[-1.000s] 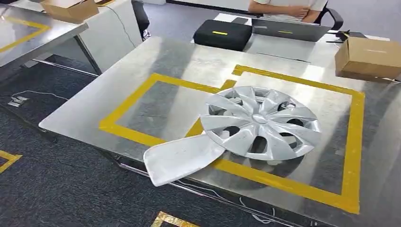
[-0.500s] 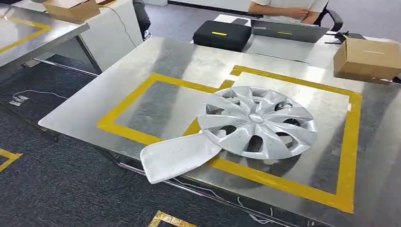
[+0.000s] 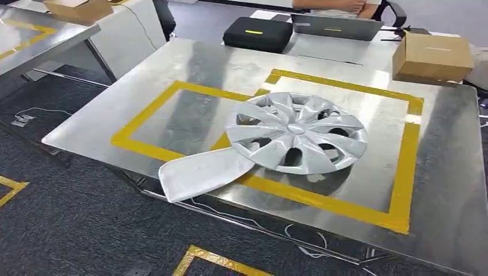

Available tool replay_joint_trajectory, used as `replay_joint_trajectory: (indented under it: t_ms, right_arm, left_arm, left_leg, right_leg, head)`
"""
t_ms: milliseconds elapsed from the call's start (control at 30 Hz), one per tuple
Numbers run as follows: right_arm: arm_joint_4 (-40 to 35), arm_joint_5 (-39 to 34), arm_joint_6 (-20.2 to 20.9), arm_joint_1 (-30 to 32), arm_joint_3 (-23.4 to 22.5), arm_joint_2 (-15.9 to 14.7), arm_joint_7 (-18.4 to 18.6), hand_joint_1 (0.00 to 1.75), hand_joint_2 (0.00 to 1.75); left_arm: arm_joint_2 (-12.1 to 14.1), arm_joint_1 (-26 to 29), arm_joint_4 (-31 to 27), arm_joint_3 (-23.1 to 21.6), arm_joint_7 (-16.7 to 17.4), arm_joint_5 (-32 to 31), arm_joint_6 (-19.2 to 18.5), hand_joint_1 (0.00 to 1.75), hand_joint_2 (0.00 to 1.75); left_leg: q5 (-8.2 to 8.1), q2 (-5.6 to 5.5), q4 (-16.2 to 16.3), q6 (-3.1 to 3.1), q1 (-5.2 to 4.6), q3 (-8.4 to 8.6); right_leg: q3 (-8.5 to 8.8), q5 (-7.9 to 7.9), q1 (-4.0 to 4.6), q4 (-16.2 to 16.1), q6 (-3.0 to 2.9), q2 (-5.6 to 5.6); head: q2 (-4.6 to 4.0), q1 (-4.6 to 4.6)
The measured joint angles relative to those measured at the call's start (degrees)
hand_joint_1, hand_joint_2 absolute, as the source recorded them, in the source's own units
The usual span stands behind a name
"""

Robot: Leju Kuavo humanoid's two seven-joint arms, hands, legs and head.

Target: Take the parts from the cabinet and place them on the table.

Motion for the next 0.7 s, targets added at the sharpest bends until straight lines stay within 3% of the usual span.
replay_joint_trajectory:
  t_ms: [67,133,167,200,267,300,333,367,433,467,500,533,600,633,667,700]
  right_arm:
    - [1.40,0.81,0.87,-0.66,-0.59,-0.18,-0.44,0.00,0.00]
    - [3.06,1.99,0.61,-1.22,-1.29,-0.42,-0.79,0.00,0.00]
    - [3.95,2.49,0.28,-1.34,-1.72,-0.59,-1.33,0.00,0.00]
    - [4.61,2.90,-0.22,-1.50,-2.01,-0.68,-1.75,0.00,0.00]
    - [5.20,3.39,-0.61,-1.90,-2.67,-0.74,-2.51,0.00,0.00]
    - [5.44,3.47,-0.68,-2.22,-3.08,-0.74,-2.84,0.00,0.00]
    - [5.66,3.52,-0.72,-2.44,-3.34,-0.77,-2.93,0.00,0.00]
    - [5.86,3.58,-0.74,-2.54,-3.48,-0.79,-3.01,0.00,0.00]
    - [6.05,3.63,-0.79,-2.68,-3.85,-0.83,-3.10,0.00,0.00]
    - [6.12,3.65,-0.79,-2.88,-3.91,-0.85,-3.10,0.00,0.00]
    - [6.18,3.65,-0.81,-3.25,-3.96,-0.85,-3.12,0.00,0.00]
    - [6.25,3.63,-0.83,-3.49,-4.04,-0.85,-3.21,0.00,0.00]
    - [6.47,3.65,-0.74,-3.52,-4.41,-0.85,-3.21,0.00,0.00]
    - [6.53,3.69,-0.46,-3.51,-4.57,-0.85,-3.06,0.00,0.00]
    - [6.73,3.85,-0.22,-3.47,-4.77,-0.85,-2.82,0.00,0.00]
    - [6.75,4.02,-0.13,-3.52,-4.83,-0.85,-2.62,0.00,0.00]
  left_arm:
    - [0.00,-0.20,0.02,-0.04,0.09,-0.57,0.31,0.00,0.00]
    - [-0.02,0.12,0.07,-0.26,0.24,-1.01,0.48,0.00,0.00]
    - [0.06,-0.01,0.11,-0.31,0.18,-0.98,0.65,0.00,0.00]
    - [0.13,-0.05,0.11,-0.35,0.02,-1.00,0.87,0.00,0.00]
    - [0.20,0.02,0.11,-0.35,-0.13,-1.05,0.83,0.00,0.00]
    - [0.20,0.08,0.11,-0.35,-0.13,-1.05,0.81,0.00,0.00]
    - [0.20,0.10,0.11,-0.35,-0.13,-1.05,0.81,0.00,0.00]
    - [0.20,0.09,0.11,-0.35,-0.13,-1.05,0.79,0.00,0.00]
    - [0.17,0.09,0.11,-0.35,-0.13,-1.05,0.79,0.00,0.00]
    - [0.17,0.09,0.11,-0.35,-0.13,-1.05,0.79,0.00,0.00]
    - [0.15,0.10,0.11,-0.37,-0.15,-1.05,0.79,0.00,0.00]
    - [0.15,0.10,0.11,-0.37,-0.18,-1.05,0.79,0.00,0.00]
    - [0.15,-0.02,0.11,-0.37,-0.17,-1.05,0.68,0.00,0.00]
    - [0.17,0.01,0.13,-0.37,-0.18,-1.05,0.66,0.00,0.00]
    - [0.24,0.14,0.13,-0.37,-0.17,-1.05,0.66,0.00,0.00]
    - [0.28,0.24,0.15,-0.37,-0.09,-1.03,0.66,0.00,0.00]
  left_leg:
    - [0.29,-0.04,-0.27,0.40,-0.10,-0.73]
    - [1.33,0.09,-0.52,1.33,-0.13,-1.20]
    - [1.96,0.27,-0.58,1.75,0.08,-1.80]
    - [2.52,0.27,-0.58,2.30,0.08,-2.51]
    - [3.65,0.27,-0.54,2.44,0.00,-3.83]
    - [4.25,0.34,-0.46,2.43,-0.07,-4.66]
    - [4.85,0.38,-0.39,2.36,-0.10,-5.46]
    - [5.40,0.43,-0.38,2.31,-0.10,-6.18]
    - [6.41,0.41,-0.35,2.08,-0.10,-7.30]
    - [6.88,0.38,-0.33,1.86,-0.10,-7.71]
    - [7.31,0.35,-0.19,1.45,-0.35,-8.04]
    - [7.74,0.40,-0.14,1.14,-0.40,-8.24]
    - [8.72,0.41,-0.27,0.51,-0.22,-8.38]
    - [9.10,0.39,-0.35,0.09,-0.19,-8.44]
    - [8.36,0.28,0.09,-0.21,0.01,-8.74]
    - [5.63,0.27,1.55,-0.46,-0.04,-9.42]
  right_leg:
    - [-0.13,1.03,-0.06,-0.20,0.68,-0.08]
    - [-0.16,2.15,-0.21,-0.85,1.38,0.01]
    - [-0.80,1.03,-0.34,-0.36,1.59,-0.04]
    - [-1.58,-2.26,-0.33,1.88,1.87,-0.19]
    - [-3.79,-8.68,-0.35,10.15,2.32,-0.17]
    - [-4.65,-10.69,-0.35,14.26,2.45,-0.18]
    - [-4.58,-10.80,-0.35,16.46,2.47,-0.18]
    - [-3.20,-9.45,-0.35,16.00,2.43,-0.19]
    - [2.70,-5.43,-0.35,8.89,2.20,-0.20]
    - [6.51,-4.62,-0.35,3.56,2.02,-0.21]
    - [10.00,-6.24,-0.26,-1.80,1.82,-0.20]
    - [11.09,-6.56,-0.15,-3.95,1.52,-0.09]
    - [9.91,-6.18,0.12,-3.39,0.83,-0.06]
    - [9.66,-5.80,0.18,-3.44,0.17,-0.11]
    - [9.20,-5.04,-0.19,-3.71,-0.60,-0.49]
    - [8.58,-4.52,-0.17,-3.71,-0.99,-0.43]
  head:
    - [0.00,0.11]
    - [0.00,0.11]
    - [0.00,0.08]
    - [0.00,0.31]
    - [0.00,0.44]
    - [0.00,0.42]
    - [0.00,0.39]
    - [0.00,0.42]
    - [0.00,0.42]
    - [0.00,0.42]
    - [0.00,0.42]
    - [0.00,0.31]
    - [0.00,0.17]
    - [0.00,0.22]
    - [0.00,0.31]
    - [0.00,0.02]
